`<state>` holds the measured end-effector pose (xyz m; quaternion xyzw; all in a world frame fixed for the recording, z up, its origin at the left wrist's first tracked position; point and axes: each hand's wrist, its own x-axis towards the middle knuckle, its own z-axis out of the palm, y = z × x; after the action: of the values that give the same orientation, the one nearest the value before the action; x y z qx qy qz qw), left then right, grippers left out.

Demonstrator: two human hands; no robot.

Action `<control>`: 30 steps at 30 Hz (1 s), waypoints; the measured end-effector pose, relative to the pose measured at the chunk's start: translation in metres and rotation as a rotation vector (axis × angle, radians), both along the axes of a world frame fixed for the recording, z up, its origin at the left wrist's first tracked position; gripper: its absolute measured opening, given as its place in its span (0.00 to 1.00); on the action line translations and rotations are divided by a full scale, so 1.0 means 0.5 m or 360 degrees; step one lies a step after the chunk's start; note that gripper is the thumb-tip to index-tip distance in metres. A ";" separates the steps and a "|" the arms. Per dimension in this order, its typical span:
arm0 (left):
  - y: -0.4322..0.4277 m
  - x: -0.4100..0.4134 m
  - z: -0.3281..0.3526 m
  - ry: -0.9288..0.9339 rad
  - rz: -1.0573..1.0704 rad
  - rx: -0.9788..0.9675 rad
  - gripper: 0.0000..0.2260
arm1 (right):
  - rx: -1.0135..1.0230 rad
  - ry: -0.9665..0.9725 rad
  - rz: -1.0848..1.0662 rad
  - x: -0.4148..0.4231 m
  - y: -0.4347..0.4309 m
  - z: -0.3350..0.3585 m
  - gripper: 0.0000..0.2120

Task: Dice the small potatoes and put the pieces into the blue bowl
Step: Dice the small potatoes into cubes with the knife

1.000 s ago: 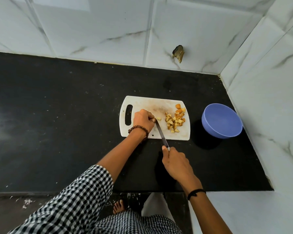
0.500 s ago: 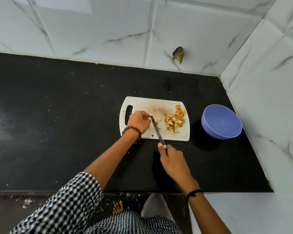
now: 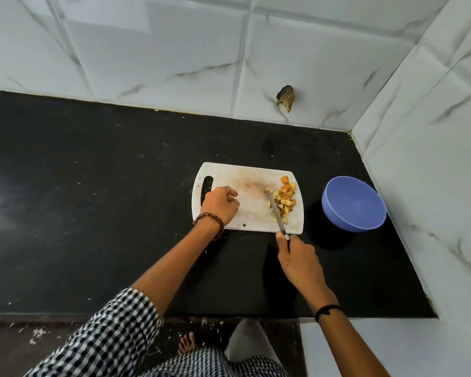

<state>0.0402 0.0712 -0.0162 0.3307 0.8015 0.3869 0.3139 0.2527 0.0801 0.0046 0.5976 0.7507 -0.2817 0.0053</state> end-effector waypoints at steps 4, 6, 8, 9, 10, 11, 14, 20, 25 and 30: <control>0.006 0.010 0.006 0.0000 -0.0014 0.0016 0.10 | 0.0048 0.0007 0.0070 -0.024 -0.012 0.007 0.23; 0.007 0.012 0.009 0.0007 -0.0010 0.0019 0.09 | 0.0121 0.0019 0.0092 -0.045 -0.015 0.014 0.21; 0.004 0.011 0.010 0.0023 -0.0003 0.0012 0.10 | 0.0173 0.0007 0.0111 -0.067 -0.017 0.019 0.20; 0.001 0.010 0.010 0.0032 -0.0001 0.0006 0.10 | 0.0177 -0.0022 0.0112 -0.079 -0.017 0.023 0.19; -0.001 0.008 0.010 0.0039 0.0001 0.0001 0.09 | 0.0177 -0.0043 0.0108 -0.089 -0.016 0.026 0.19; -0.005 0.005 0.010 0.0040 0.0002 -0.0005 0.09 | 0.0166 -0.0060 0.0094 -0.099 -0.016 0.028 0.20; -0.016 -0.005 0.008 0.0026 0.0015 -0.0016 0.09 | 0.0116 -0.0022 0.0051 -0.116 -0.019 0.028 0.19; -0.024 -0.015 0.005 0.0025 -0.0015 0.0010 0.07 | -0.0493 0.0763 -0.0473 -0.087 -0.051 0.010 0.19; -0.017 -0.003 0.003 -0.0028 -0.0085 0.0011 0.07 | -0.1111 0.1218 -0.0981 -0.047 -0.072 0.018 0.18; -0.010 0.008 0.004 0.0038 -0.0159 -0.0010 0.09 | -0.1138 0.1234 -0.0937 -0.032 -0.091 0.023 0.17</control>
<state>0.0441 0.0662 -0.0143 0.3739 0.7890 0.3641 0.3242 0.2368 0.0347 0.0164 0.5952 0.3595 -0.7036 -0.1463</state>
